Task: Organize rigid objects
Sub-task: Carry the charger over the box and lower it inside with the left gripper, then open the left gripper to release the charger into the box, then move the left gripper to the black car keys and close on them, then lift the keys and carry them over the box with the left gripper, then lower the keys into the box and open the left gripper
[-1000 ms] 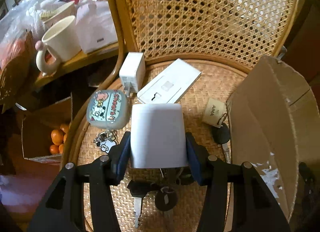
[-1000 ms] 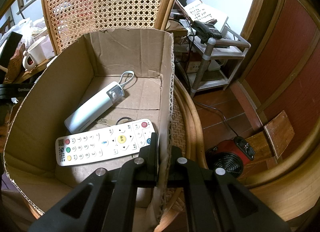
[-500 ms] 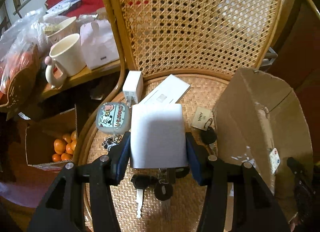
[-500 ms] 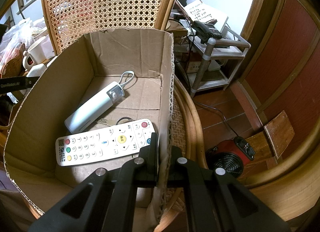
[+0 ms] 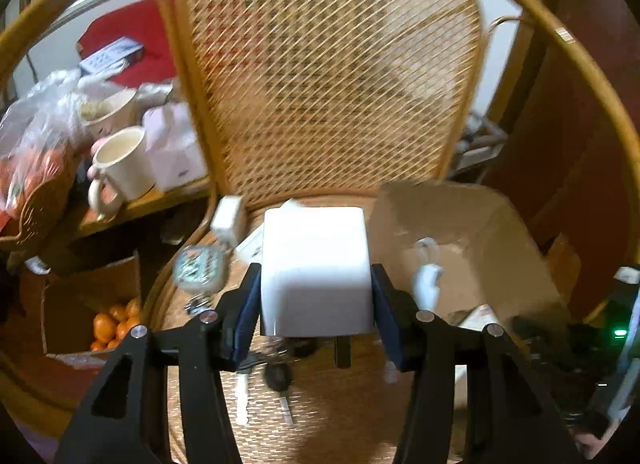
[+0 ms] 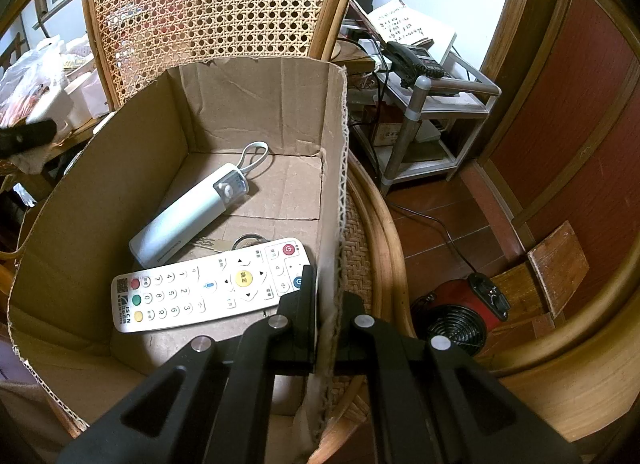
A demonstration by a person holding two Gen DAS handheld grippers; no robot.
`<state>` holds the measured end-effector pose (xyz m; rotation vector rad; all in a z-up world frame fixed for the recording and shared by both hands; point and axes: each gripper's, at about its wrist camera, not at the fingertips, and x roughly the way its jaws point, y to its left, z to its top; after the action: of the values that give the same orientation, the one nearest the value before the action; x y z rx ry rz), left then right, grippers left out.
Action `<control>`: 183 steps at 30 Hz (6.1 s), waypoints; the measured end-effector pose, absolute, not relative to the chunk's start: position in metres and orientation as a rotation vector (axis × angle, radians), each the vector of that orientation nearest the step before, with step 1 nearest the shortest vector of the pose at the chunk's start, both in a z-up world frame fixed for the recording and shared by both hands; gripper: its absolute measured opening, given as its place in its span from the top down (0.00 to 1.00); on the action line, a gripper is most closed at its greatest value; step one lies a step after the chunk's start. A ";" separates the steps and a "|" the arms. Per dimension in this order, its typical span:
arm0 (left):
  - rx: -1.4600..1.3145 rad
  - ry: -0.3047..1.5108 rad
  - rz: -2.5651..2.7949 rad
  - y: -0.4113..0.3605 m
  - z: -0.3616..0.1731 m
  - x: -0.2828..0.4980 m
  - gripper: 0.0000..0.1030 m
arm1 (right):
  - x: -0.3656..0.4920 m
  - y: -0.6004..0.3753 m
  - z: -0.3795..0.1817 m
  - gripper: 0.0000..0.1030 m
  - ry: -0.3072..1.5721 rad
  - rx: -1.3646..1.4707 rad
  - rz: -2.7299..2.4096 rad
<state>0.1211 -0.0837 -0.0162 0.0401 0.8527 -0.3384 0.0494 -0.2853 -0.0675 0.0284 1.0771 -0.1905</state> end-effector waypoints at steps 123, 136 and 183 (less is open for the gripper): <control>0.258 1.259 -0.433 -0.075 -0.142 0.151 0.81 | 0.051 -0.286 -0.067 0.95 1.065 0.036 -0.197; 0.123 1.137 -0.397 -0.060 -0.098 0.139 0.81 | 0.050 -0.286 -0.067 0.95 1.064 0.035 -0.197; 0.103 0.787 -0.644 -0.156 -0.012 0.058 0.81 | 0.046 -0.288 -0.068 0.95 1.059 0.042 -0.203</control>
<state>0.0582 -0.1557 -0.0125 0.1034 0.7871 -0.6441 0.0457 -0.2884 -0.0676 0.0418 1.0592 -0.2027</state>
